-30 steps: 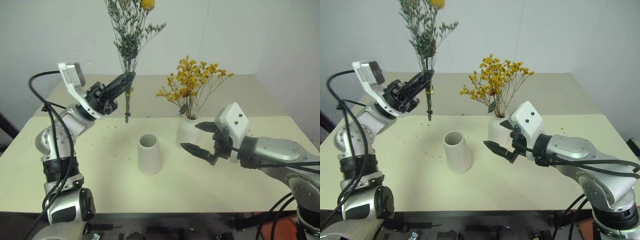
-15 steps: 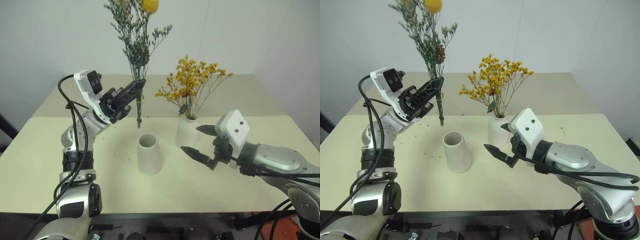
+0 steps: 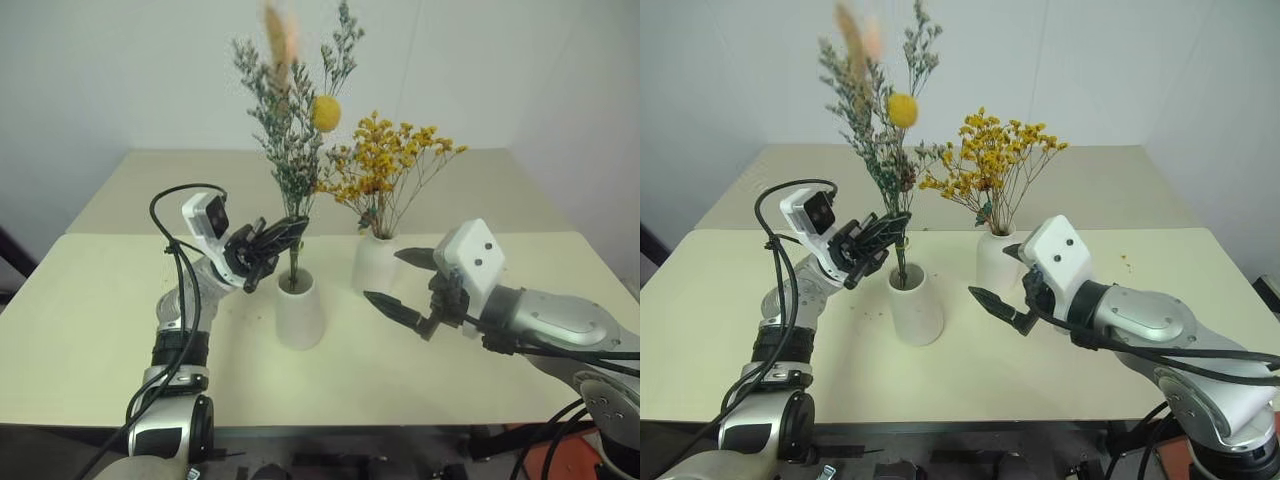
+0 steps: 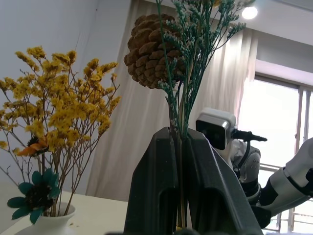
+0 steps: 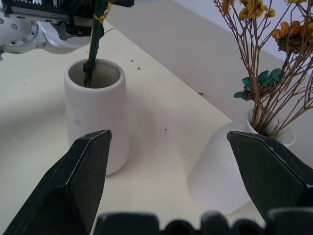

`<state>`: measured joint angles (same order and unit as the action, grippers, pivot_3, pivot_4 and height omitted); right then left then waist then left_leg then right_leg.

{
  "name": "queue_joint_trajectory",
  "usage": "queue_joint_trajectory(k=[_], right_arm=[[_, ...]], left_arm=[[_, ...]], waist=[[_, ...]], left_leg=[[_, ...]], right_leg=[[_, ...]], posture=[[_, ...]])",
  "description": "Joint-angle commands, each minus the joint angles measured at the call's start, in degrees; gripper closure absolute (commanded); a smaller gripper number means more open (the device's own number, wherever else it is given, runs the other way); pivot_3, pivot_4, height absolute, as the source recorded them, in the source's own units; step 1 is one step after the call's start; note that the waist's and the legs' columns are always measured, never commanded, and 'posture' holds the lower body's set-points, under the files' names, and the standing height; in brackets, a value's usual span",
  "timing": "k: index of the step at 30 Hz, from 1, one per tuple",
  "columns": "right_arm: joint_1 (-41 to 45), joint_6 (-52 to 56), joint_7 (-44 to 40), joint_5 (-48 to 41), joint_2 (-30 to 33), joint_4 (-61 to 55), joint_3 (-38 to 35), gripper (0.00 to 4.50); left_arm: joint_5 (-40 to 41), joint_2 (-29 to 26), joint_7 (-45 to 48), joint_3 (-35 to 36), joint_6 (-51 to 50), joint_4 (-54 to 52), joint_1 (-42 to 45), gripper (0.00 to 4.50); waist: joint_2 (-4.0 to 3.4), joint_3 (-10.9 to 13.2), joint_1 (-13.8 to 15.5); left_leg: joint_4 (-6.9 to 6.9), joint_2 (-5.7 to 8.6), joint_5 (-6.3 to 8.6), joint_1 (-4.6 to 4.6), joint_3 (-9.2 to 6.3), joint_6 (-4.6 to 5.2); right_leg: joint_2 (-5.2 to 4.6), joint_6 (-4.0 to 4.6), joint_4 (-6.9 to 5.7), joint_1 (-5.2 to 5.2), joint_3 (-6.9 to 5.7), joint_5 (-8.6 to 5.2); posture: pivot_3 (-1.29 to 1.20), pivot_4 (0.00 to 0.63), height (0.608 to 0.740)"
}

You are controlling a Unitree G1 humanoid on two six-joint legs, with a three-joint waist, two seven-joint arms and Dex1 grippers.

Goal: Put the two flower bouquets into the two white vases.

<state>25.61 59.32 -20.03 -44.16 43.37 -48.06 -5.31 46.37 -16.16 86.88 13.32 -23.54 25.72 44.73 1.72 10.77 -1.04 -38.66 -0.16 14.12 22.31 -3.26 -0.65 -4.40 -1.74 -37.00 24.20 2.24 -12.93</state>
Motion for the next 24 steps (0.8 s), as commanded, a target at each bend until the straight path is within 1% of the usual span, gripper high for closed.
queue_joint_trajectory(k=[1,8,9,11,18,22,23,24], right_arm=[[-0.28,-0.64,-0.08,-0.33,0.68,-1.79,-1.75,0.00],[-0.48,-1.45,-0.85,0.62,0.94,-1.24,-1.30,0.00],[-0.54,-1.59,-0.97,0.80,0.97,-1.16,-1.22,0.00],[-0.71,-1.87,-1.17,1.28,1.07,-1.05,-0.96,0.00],[-1.59,-2.28,-1.63,2.25,1.15,-1.20,-0.74,0.00],[-1.80,-2.41,-1.64,2.51,0.84,-1.18,-0.50,0.00],[-1.84,-2.45,-1.71,2.59,0.77,-1.17,-0.48,0.00],[-1.87,-2.50,-1.83,2.69,0.72,-1.12,-0.46,0.00]], left_arm=[[-1.07,0.67,1.02,0.43,3.60,1.92,1.24,4.12],[-1.45,1.82,1.07,0.46,5.28,2.91,1.00,4.12],[-1.06,1.79,1.32,0.48,4.69,2.76,0.96,3.94],[-0.51,1.81,1.37,0.65,4.25,2.05,0.84,3.55],[-0.95,-0.83,1.80,-0.06,3.02,-3.24,-2.19,1.47],[-3.23,-4.95,3.81,-2.37,3.23,-7.36,-5.10,0.23],[-2.72,-5.43,3.56,-2.28,2.65,-8.34,-5.46,0.01],[-2.41,-6.16,3.48,-2.27,2.08,-9.35,-5.86,0.01]], waist=[[0.00,0.00,0.02],[0.00,0.00,-0.01],[0.00,0.00,-0.01],[0.00,0.00,0.01],[0.00,0.00,-0.17],[0.00,0.00,-0.35],[0.00,0.00,-0.29],[0.00,0.00,-0.17]], left_leg=[[0.00,0.00,0.00,0.00,0.00,0.00],[-0.02,0.00,0.01,0.01,-0.01,0.01],[-0.02,0.00,0.00,0.01,-0.01,0.01],[-0.02,0.00,0.01,0.01,-0.01,0.01],[-0.01,-0.01,0.01,0.00,-0.01,0.02],[-0.01,-0.01,0.01,-0.03,-0.01,0.02],[-0.01,-0.01,0.01,-0.02,-0.01,0.02],[-0.01,-0.01,0.01,-0.01,-0.01,0.02]], right_leg=[[0.00,0.00,0.00,0.00,0.00,0.00],[0.00,0.00,0.00,-0.01,0.00,0.00],[0.00,0.00,0.00,-0.01,0.00,0.00],[0.00,0.00,0.00,-0.01,0.00,0.00],[0.01,0.00,0.00,-0.01,0.01,0.00],[0.01,0.00,-0.01,-0.01,0.02,0.00],[0.01,0.00,-0.01,0.00,0.02,0.00],[0.01,0.00,-0.01,0.00,0.01,0.00]], posture=[[0.00,0.150,0.740],[0.00,0.150,0.740],[0.00,0.150,0.740],[0.00,0.150,0.740],[0.00,0.150,0.740],[0.00,0.150,0.740],[0.00,0.150,0.740],[0.00,0.150,0.740]])
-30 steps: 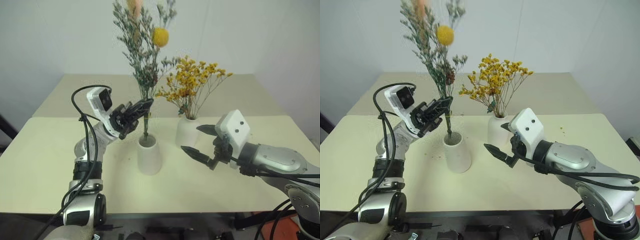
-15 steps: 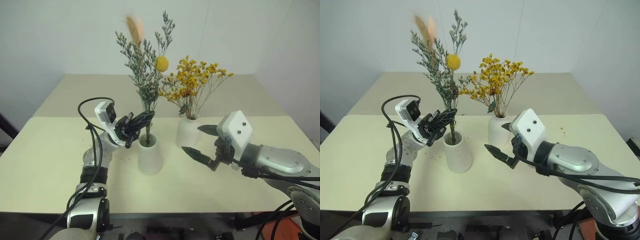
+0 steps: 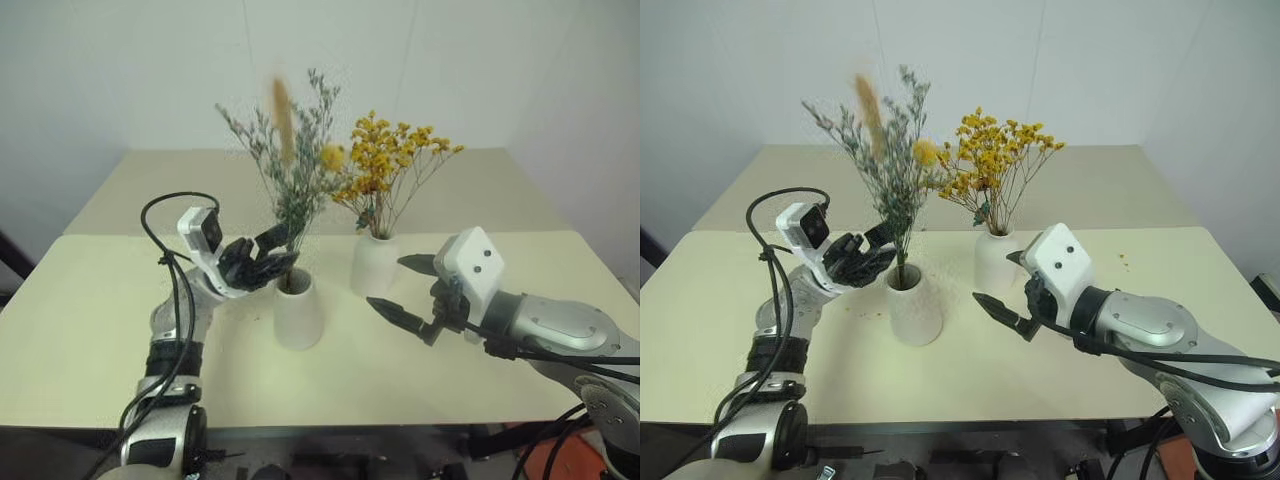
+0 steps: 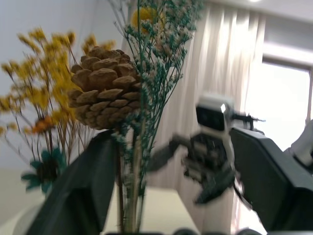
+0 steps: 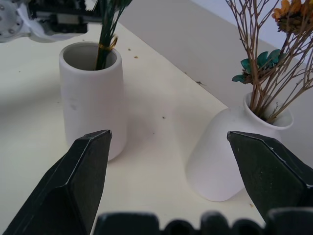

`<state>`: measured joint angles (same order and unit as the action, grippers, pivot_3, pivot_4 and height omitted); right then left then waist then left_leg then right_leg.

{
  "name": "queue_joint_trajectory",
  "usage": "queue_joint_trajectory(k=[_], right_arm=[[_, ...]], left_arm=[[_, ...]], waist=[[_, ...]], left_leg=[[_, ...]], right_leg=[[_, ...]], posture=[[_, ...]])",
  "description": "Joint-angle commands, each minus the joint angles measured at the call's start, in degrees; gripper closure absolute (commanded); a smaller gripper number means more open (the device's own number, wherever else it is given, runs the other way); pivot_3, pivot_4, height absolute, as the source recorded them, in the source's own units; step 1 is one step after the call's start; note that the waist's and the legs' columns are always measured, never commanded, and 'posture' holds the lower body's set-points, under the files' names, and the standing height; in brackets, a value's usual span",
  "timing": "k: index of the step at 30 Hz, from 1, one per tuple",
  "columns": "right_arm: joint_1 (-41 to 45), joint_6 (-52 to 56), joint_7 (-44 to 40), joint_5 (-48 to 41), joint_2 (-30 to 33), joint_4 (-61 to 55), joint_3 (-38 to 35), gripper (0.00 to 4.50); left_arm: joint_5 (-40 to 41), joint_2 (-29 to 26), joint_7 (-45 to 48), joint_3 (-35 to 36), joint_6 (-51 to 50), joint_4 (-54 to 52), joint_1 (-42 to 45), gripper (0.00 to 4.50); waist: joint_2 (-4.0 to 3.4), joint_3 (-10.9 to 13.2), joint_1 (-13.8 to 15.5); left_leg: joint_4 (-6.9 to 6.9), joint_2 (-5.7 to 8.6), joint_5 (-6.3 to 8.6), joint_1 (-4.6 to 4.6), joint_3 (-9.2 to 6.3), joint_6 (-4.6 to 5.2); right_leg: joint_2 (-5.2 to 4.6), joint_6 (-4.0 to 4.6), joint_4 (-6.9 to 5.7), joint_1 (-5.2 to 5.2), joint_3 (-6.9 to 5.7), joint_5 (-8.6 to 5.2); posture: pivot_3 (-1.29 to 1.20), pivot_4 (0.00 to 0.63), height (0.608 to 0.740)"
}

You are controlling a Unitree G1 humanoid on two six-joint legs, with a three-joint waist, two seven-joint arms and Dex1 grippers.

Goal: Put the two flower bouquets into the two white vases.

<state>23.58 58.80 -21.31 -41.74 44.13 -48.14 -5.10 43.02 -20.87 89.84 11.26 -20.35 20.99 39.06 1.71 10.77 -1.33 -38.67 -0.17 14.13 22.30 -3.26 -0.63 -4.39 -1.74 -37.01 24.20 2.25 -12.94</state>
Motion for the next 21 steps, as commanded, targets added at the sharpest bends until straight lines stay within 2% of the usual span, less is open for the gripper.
queue_joint_trajectory(k=[1,7,17,21], right_arm=[[0.11,-2.08,-0.70,0.35,-0.04,-0.99,-0.68,0.00],[0.61,-2.90,-1.51,1.20,-0.08,-0.05,-0.13,0.00],[0.64,-3.77,-2.57,2.15,-0.20,0.58,0.53,0.00],[0.83,-3.36,-3.70,1.37,0.63,0.29,-0.60,0.00]], left_arm=[[0.67,-2.32,0.59,-0.46,-1.31,-5.50,-0.67,0.01],[-1.64,-6.91,-0.36,-0.65,-0.82,-6.75,-3.42,0.01],[-0.80,-13.06,-4.16,3.39,-0.29,-11.05,-7.71,0.01],[0.65,-15.91,-6.09,6.06,-1.24,-15.77,-10.41,0.01]], waist=[[0.00,0.00,0.16],[0.00,0.00,0.30],[0.00,0.00,0.17],[-0.01,0.00,0.18]], left_leg=[[0.00,0.00,0.00,0.00,0.00,0.00],[0.00,0.00,0.00,-0.01,0.00,0.00],[0.00,-0.04,0.00,-0.01,0.01,0.00],[0.01,-0.06,0.01,0.01,0.02,0.00]], right_leg=[[0.00,0.00,0.01,0.00,0.00,0.00],[-0.01,-0.01,0.01,-0.02,-0.01,0.00],[0.00,-0.01,0.01,0.00,-0.01,-0.01],[0.00,-0.01,0.02,0.02,-0.01,-0.01]], posture=[[0.00,0.150,0.740],[0.00,0.150,0.740],[0.00,0.150,0.740],[0.00,0.150,0.740]])
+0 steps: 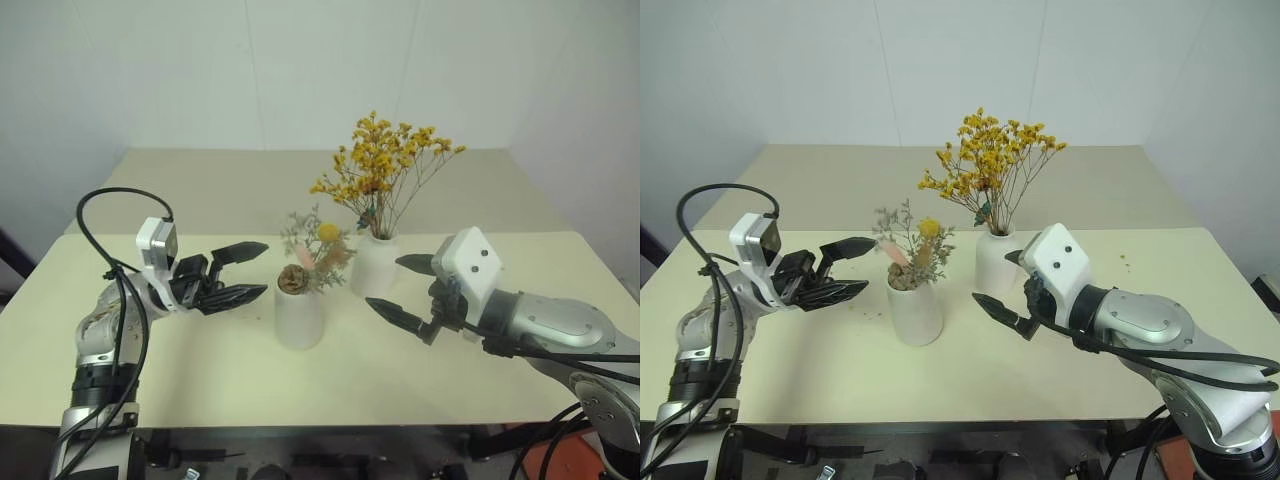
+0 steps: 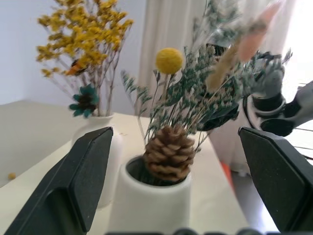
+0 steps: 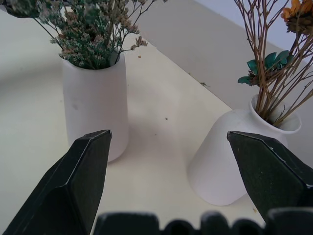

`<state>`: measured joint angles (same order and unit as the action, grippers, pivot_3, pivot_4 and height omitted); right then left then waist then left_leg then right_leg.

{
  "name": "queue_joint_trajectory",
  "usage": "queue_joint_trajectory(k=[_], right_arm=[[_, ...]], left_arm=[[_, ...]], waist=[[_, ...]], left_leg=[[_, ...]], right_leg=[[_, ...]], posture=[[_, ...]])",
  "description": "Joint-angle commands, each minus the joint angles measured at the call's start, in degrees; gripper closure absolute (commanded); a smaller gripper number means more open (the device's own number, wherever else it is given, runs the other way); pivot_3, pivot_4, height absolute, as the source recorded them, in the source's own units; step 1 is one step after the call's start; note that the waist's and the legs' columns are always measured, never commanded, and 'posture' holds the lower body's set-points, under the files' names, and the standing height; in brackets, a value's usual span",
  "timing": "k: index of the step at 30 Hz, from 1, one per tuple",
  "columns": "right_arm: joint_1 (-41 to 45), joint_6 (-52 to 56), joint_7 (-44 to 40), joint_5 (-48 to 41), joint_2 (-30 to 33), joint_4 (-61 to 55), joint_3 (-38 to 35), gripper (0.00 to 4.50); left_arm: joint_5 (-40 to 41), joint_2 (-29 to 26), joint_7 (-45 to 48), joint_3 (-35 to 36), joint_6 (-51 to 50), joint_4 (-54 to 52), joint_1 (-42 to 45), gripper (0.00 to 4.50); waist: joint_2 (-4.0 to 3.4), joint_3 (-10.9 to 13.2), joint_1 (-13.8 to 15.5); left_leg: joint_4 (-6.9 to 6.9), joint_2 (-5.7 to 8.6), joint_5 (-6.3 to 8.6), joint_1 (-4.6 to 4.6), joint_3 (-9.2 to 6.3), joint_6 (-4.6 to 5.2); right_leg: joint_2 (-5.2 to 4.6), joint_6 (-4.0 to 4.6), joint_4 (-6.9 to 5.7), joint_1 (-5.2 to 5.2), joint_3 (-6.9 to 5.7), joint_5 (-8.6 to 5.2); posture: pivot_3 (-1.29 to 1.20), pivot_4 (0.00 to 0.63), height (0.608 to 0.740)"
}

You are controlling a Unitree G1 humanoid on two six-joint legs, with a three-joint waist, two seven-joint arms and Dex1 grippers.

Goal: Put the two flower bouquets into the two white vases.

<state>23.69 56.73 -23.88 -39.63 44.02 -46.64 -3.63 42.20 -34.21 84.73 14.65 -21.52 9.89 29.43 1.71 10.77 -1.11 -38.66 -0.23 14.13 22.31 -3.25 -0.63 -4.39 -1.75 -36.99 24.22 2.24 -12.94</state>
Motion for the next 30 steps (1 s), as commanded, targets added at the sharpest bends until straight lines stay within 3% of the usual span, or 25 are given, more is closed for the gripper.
queue_joint_trajectory(k=[1,7,13,30], right_arm=[[0.45,-1.25,-1.72,-1.11,1.22,-1.41,-2.85,0.00],[-5.09,-2.81,-10.75,-6.55,7.60,-2.20,-14.78,0.00],[-9.18,-4.43,-18.22,-10.59,13.23,-0.38,-24.47,0.00],[-16.77,-6.22,-21.92,-9.01,17.69,0.57,-29.08,0.00]], left_arm=[[1.19,-3.82,-0.92,2.84,-0.09,-5.85,-1.70,0.01],[1.92,-13.20,-2.66,6.91,-2.45,-12.21,-6.98,0.01],[2.92,-17.50,-4.23,8.91,-5.55,-16.18,-10.51,0.01],[3.20,-21.26,-5.77,8.69,-7.38,-17.27,-12.20,0.01]], waist=[[0.00,0.00,-0.04],[-0.01,0.01,0.26],[-0.01,0.01,0.30],[-0.01,0.01,0.23]], left_leg=[[0.00,0.00,0.00,0.00,0.00,0.00],[0.03,-0.03,0.01,-0.02,0.03,0.01],[0.03,-0.10,0.01,-0.07,0.08,0.01],[0.07,-0.18,0.02,-0.07,0.20,0.02]], right_leg=[[0.00,0.00,0.00,0.00,0.01,0.00],[0.00,0.00,0.03,-0.01,0.00,-0.01],[0.03,-0.22,0.12,-0.11,-0.02,-0.14],[0.09,-0.24,0.15,-0.06,0.02,-0.17]], posture=[[0.00,0.150,0.740],[0.00,0.150,0.740],[0.00,0.150,0.740],[0.00,0.150,0.740]])
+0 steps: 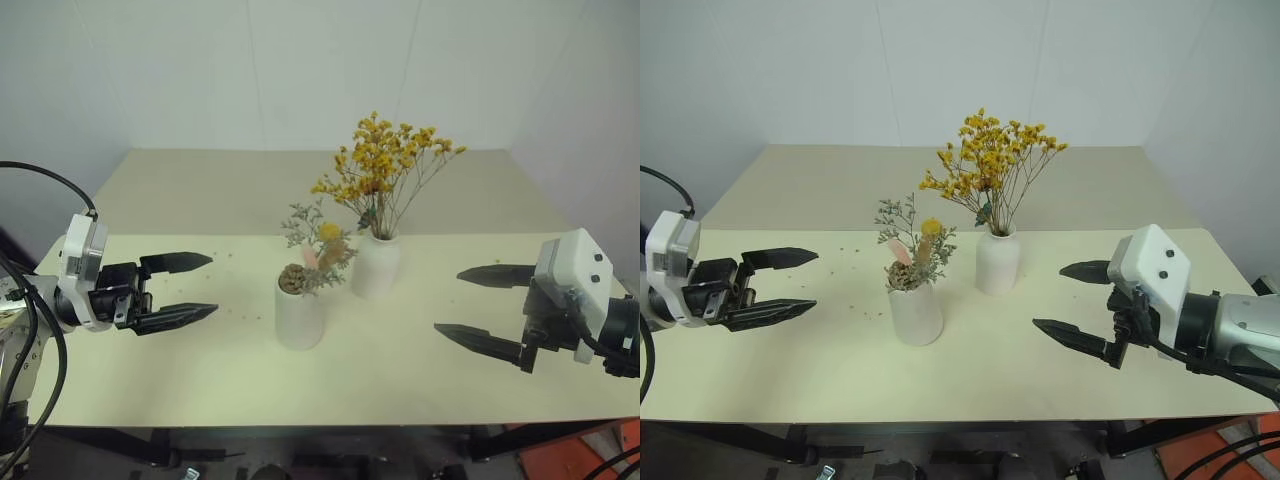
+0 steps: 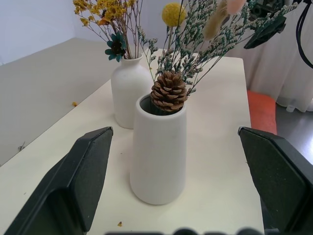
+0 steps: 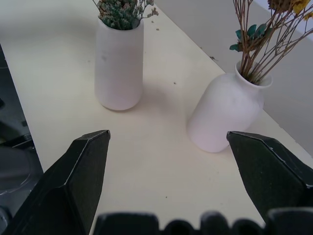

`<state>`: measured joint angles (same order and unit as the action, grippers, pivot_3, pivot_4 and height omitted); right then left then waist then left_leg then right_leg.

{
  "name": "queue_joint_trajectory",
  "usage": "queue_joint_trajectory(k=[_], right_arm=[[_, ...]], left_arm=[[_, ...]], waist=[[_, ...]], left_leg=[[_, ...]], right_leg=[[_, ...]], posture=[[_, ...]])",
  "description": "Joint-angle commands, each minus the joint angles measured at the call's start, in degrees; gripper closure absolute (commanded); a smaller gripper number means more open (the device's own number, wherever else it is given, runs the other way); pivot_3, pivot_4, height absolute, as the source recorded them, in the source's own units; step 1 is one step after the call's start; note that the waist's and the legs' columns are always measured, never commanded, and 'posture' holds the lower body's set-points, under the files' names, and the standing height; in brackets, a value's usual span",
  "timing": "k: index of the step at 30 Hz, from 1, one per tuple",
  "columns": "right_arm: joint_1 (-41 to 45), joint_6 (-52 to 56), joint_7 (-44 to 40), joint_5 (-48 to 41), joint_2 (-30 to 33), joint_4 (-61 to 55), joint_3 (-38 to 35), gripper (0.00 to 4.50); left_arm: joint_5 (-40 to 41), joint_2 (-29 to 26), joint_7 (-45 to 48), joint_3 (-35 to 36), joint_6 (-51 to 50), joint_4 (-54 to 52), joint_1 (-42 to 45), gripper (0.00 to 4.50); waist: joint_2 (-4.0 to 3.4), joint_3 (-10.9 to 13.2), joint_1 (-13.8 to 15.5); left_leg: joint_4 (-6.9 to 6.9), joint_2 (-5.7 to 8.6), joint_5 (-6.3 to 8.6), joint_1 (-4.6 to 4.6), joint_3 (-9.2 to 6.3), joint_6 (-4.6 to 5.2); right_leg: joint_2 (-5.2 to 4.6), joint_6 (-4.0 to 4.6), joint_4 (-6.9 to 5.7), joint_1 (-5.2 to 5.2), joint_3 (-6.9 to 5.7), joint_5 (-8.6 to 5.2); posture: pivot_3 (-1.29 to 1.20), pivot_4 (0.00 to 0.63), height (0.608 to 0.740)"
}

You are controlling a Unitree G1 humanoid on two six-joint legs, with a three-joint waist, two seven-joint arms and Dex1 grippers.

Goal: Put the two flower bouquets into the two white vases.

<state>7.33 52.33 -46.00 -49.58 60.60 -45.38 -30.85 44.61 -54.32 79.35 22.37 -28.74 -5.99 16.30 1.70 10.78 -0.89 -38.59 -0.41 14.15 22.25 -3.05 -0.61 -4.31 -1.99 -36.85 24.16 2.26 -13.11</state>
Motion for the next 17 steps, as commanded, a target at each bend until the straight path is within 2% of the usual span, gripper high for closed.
queue_joint_trajectory(k=[1,17], right_arm=[[-0.63,-1.91,0.21,1.12,1.21,-0.78,-1.76,0.00],[-2.06,-2.33,-0.34,1.60,2.15,-0.14,-1.56,0.00]], left_arm=[[0.77,-1.08,-0.64,0.82,-0.32,-1.66,0.90,0.01],[1.17,-3.89,-0.79,-2.75,-4.93,-0.44,7.73,0.01]], waist=[[0.00,0.00,0.01],[0.00,0.00,0.00]], left_leg=[[0.00,0.00,0.00,0.00,0.00,0.00],[0.00,0.00,0.00,0.00,0.03,0.00]], right_leg=[[0.00,0.00,0.00,0.00,0.00,0.00],[0.01,-0.01,-0.01,0.00,0.01,-0.01]], posture=[[0.00,0.150,0.740],[0.00,0.150,0.740]])
